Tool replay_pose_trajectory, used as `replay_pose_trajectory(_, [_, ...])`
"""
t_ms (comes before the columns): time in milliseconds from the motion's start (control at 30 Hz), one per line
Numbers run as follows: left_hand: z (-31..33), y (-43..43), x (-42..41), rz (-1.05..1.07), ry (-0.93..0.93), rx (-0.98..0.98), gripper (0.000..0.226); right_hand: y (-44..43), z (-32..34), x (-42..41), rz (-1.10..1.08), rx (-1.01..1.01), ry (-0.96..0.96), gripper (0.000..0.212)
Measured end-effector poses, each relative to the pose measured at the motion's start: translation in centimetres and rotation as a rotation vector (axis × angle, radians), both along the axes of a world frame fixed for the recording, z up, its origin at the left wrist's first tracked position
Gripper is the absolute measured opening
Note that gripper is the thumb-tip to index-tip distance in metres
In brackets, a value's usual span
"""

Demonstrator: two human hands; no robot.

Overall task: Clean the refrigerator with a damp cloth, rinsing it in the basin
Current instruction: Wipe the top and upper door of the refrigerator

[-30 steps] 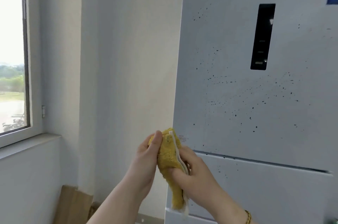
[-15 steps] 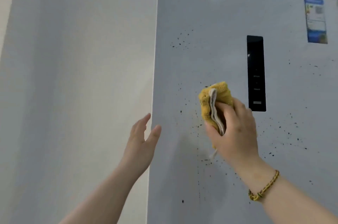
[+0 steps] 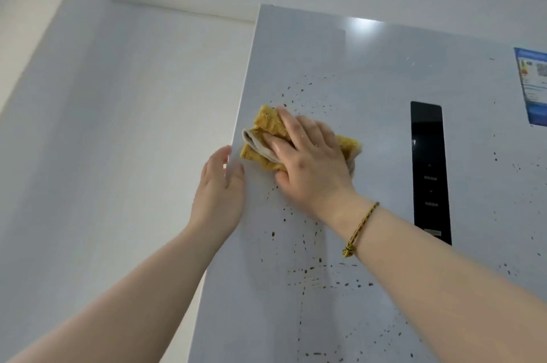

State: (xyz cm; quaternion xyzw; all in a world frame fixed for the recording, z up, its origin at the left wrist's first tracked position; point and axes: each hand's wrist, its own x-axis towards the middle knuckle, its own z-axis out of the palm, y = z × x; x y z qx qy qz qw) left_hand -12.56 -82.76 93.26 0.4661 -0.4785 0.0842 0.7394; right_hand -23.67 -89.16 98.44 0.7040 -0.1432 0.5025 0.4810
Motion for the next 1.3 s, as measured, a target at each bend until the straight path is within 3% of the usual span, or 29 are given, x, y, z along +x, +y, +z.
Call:
replay_pose_trajectory(200, [1.4, -1.2, 0.3, 0.066, 0.116, -0.107, 0.007, -0.9, 4.1, -1.4, -0.081, -0.056, 0.091, 0.063])
replay_pose_trajectory(367, [1.2, -2.0, 0.7, 0.044, 0.128, -0.126, 0.004, -0.5, 9.8, -0.9, -0.139, 0.143, -0.254, 0.05])
replay_pose_trajectory(433, [1.2, -2.1, 1.0, 0.045, 0.123, -0.148, 0.005, -0.2, 10.4, 0.4, -0.141, 0.158, -0.31, 0.05])
replay_pose_trajectory(500, [1.2, -2.2, 1.1, 0.034, 0.113, -0.148, 0.009, 0.1, 9.7, 1.5, -0.119, 0.129, -0.206, 0.051])
replay_pose_trajectory(600, [1.1, -2.2, 1.2, 0.012, 0.069, -0.145, 0.019, 0.3, 8.1, 2.3, -0.061, -0.042, 0.186, 0.053])
replay_pose_trajectory(667, [1.0, -2.3, 1.2, 0.014, 0.054, -0.159, 0.021, 0.6, 8.9, 2.1, -0.079, -0.098, 0.323, 0.058])
replay_pose_trajectory(733, [1.0, -2.3, 1.2, 0.001, 0.064, -0.167, 0.016, 0.9, 12.1, 1.8, -0.107, -0.055, 0.235, 0.049])
replay_pose_trajectory(900, [0.8, -2.6, 1.7, -0.02, 0.048, -0.178, 0.016, 0.9, 17.9, 2.5, -0.03, 0.215, -0.312, 0.045])
replay_pose_trajectory(1000, [0.8, -2.7, 2.1, -0.03, 0.024, -0.179, 0.017, 1.1, 16.9, 4.3, -0.046, 0.083, -0.246, 0.043])
replay_pose_trajectory(1167, [0.7, -3.0, 2.4, -0.02, 0.03, -0.199, 0.017, 0.9, 14.9, 4.0, -0.044, -0.057, 0.207, 0.048])
replay_pose_trajectory(1233, [0.7, -3.0, 2.2, -0.02, 0.028, -0.206, 0.017, 0.5, 16.1, 2.8, -0.05, -0.006, 0.103, 0.049])
replay_pose_trajectory(1300, [0.7, -2.9, 2.1, -0.019, 0.024, -0.211, 0.016, 0.3, 18.0, 1.7, -0.014, 0.123, -0.172, 0.047])
